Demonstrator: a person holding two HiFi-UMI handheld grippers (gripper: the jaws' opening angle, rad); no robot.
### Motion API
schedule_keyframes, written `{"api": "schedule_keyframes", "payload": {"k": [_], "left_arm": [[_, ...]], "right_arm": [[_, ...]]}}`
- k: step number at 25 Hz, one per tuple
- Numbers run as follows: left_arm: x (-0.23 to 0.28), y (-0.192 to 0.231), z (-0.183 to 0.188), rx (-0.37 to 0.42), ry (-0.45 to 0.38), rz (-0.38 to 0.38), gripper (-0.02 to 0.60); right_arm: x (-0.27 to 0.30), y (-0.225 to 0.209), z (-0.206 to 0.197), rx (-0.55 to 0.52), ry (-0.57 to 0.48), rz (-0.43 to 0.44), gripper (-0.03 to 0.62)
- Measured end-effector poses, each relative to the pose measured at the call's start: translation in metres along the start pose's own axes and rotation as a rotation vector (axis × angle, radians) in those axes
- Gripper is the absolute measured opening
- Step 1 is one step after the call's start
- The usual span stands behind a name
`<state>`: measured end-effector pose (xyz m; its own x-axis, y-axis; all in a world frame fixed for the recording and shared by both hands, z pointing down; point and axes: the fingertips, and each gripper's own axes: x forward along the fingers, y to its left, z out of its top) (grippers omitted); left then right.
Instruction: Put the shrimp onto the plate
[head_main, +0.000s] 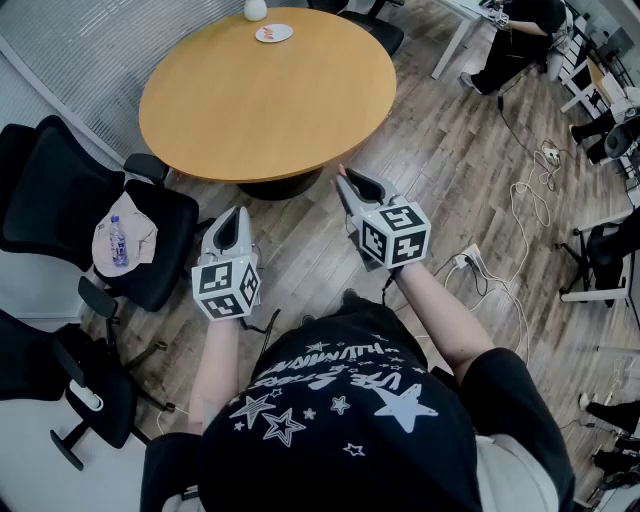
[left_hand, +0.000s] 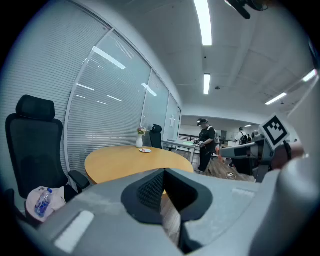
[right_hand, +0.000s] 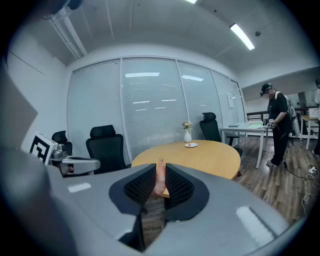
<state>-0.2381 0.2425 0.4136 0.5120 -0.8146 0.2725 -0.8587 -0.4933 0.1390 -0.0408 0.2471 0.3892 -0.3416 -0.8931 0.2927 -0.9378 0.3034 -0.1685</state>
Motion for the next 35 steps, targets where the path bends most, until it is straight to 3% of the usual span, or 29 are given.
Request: {"api": "schedule_keyframes", "payload": {"k": [16,23,29,35], "left_arm": [[-0.013,0.002,-0.010,0.005,0.012,0.003,0.002],[-0.014,0.000,-0.026,0.000,0.044,0.009,0.002],[0.008,0.008,-0.023,-0.001,0.050,0.042,0.001],[0.060,0.005,-0.015,-0.005,0.064,0.083,0.002]], "right_arm": [[-0.002,0.012,-0.015,0.009,0.026,0.011,0.058],[-0.007,0.012,-0.019,0.012,-0.011,0.017,0.061],[0.017,-0.008,-0.015,0.028,-0.006,0.033,0.061],[0.057,-0.060,-0.008,0.084,0.016,0.050,0.061]]}}
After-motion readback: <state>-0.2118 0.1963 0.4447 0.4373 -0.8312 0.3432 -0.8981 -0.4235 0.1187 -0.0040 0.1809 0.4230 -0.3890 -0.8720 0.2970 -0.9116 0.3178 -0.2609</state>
